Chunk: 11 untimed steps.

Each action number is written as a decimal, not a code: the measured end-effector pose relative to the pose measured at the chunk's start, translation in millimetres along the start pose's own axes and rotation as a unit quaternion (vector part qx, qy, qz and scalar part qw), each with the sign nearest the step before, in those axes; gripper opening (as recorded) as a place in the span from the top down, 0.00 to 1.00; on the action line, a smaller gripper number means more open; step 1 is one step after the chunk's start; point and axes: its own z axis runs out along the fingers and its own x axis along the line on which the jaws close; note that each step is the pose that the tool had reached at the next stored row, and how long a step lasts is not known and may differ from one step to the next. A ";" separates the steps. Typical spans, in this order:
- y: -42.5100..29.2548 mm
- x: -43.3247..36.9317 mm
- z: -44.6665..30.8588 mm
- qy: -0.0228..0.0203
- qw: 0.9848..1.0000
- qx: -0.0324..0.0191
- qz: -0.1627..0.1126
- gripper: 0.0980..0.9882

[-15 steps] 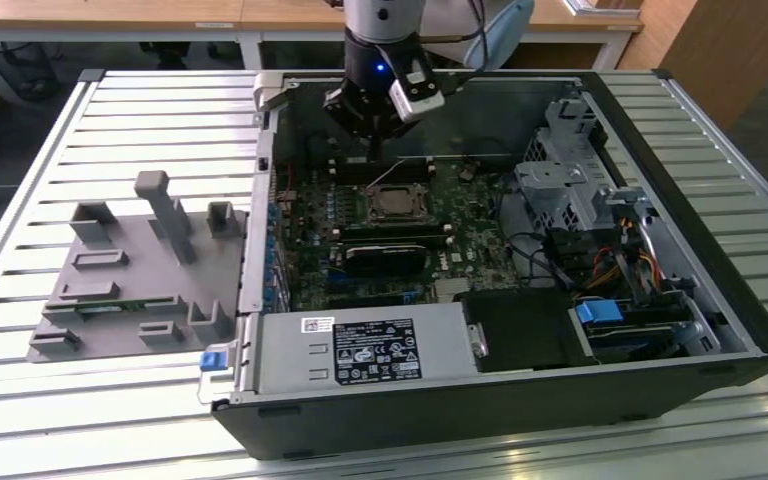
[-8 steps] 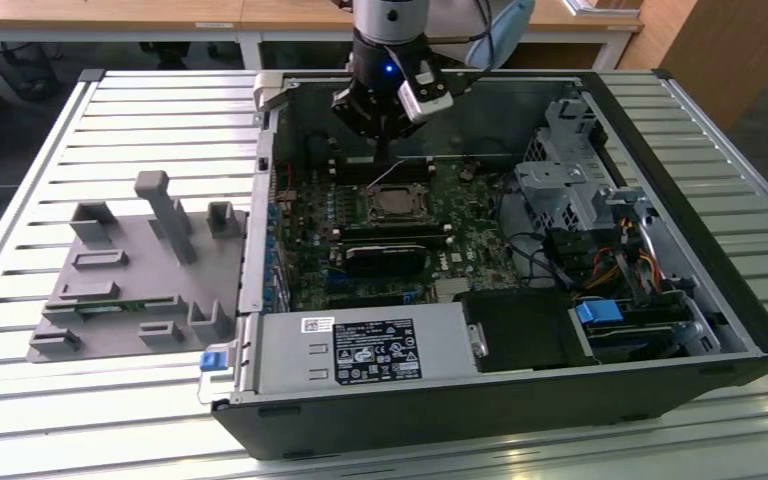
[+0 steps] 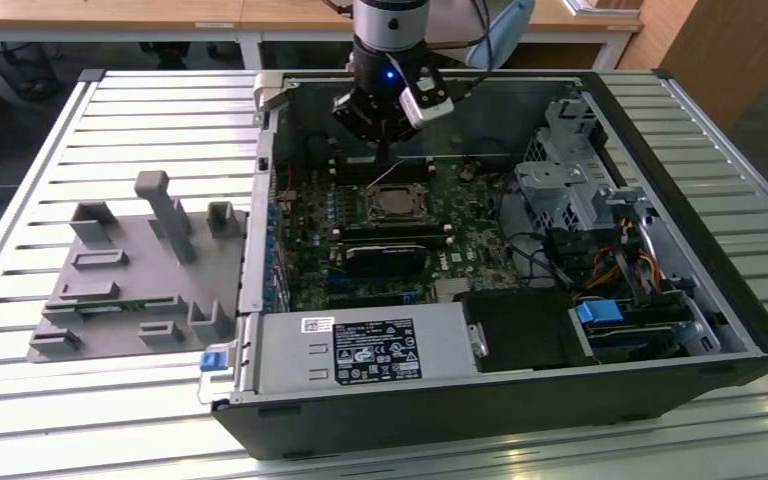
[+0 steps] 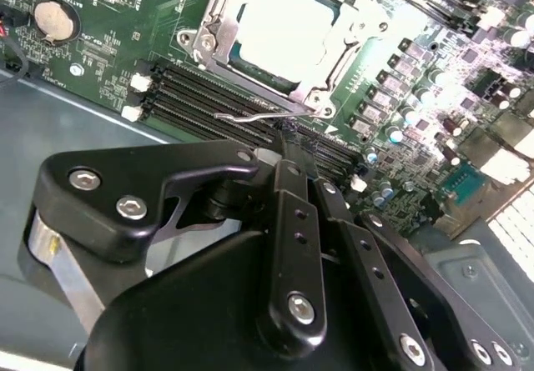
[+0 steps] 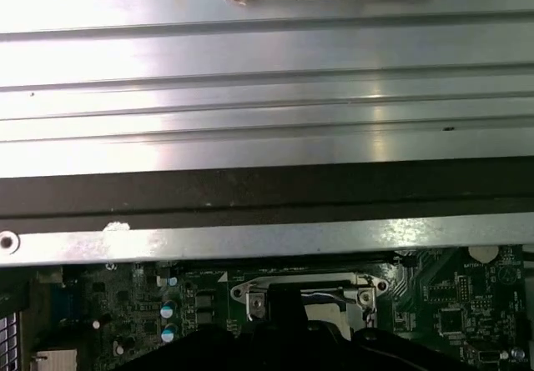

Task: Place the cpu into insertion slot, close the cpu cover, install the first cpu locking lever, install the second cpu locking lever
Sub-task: 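Install the first cpu locking lever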

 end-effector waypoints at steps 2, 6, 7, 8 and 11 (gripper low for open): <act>0.1 -1.8 2.3 0.000 1.000 0.000 0.000 0.99; 0.3 -8.7 7.2 0.000 1.000 0.000 0.000 0.99; 0.4 -10.2 8.3 0.000 1.000 0.000 0.000 0.99; 0.4 -11.0 9.2 0.000 1.000 0.000 0.000 0.99; 0.7 -11.9 11.0 0.000 1.000 0.000 0.000 0.99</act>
